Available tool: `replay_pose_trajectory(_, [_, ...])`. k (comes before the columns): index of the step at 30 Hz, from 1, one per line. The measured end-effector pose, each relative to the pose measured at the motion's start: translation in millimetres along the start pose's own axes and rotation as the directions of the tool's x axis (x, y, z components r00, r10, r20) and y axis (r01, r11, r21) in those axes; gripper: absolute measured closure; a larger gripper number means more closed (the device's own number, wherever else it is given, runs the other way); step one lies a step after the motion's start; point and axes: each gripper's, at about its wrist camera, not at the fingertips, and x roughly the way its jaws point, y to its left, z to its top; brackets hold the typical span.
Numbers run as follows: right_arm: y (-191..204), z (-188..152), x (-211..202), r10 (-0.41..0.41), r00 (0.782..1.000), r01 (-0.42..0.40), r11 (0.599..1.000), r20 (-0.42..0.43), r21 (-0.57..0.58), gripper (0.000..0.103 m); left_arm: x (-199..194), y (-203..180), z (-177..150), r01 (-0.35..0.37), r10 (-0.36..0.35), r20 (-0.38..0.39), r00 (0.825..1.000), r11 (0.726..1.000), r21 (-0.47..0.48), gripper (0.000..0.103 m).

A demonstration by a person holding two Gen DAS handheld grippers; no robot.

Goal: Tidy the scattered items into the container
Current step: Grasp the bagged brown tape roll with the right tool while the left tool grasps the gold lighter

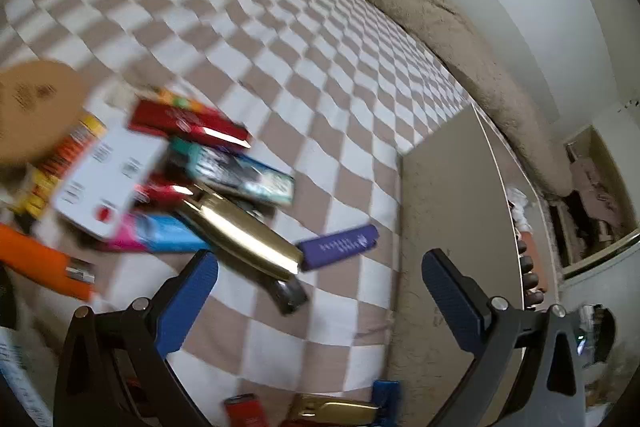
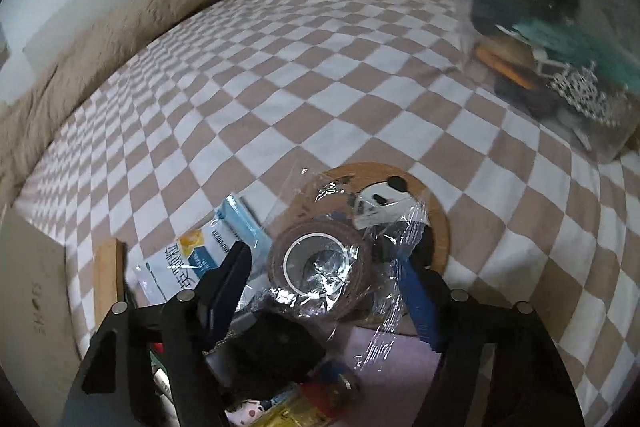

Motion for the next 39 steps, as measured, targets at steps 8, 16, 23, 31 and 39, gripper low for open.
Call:
replay_pose_trajectory(8, [1,4,5,0.003,1.0,-0.004,0.998,-0.017,-0.055,0.051,-15,-10,0,-0.244,0.219,0.139,0.966,0.948,0.206,0.0])
replay_pose_trajectory(16, [-12,2,-1,0.145,0.989,-0.143,0.986,-0.017,0.086,0.051,5,-20,-10,-0.357,0.327,0.144,0.934,0.837,0.416,0.0])
replay_pose_trajectory(23, [-5,2,-6,0.186,0.982,-0.184,0.979,-0.016,0.085,0.051,26,-28,-14,-0.402,0.379,0.157,0.912,0.752,0.523,0.0])
replay_pose_trajectory(31, [0,5,-2,0.206,0.978,-0.204,0.977,-0.02,0.058,0.051,46,-20,-4,-0.381,0.404,0.079,0.911,0.756,0.533,0.022])
replay_pose_trajectory(39, [1,5,-8,0.238,0.971,-0.236,0.968,-0.014,0.081,0.051,33,-16,-1,-0.361,0.366,0.09,0.926,0.79,0.496,0.027])
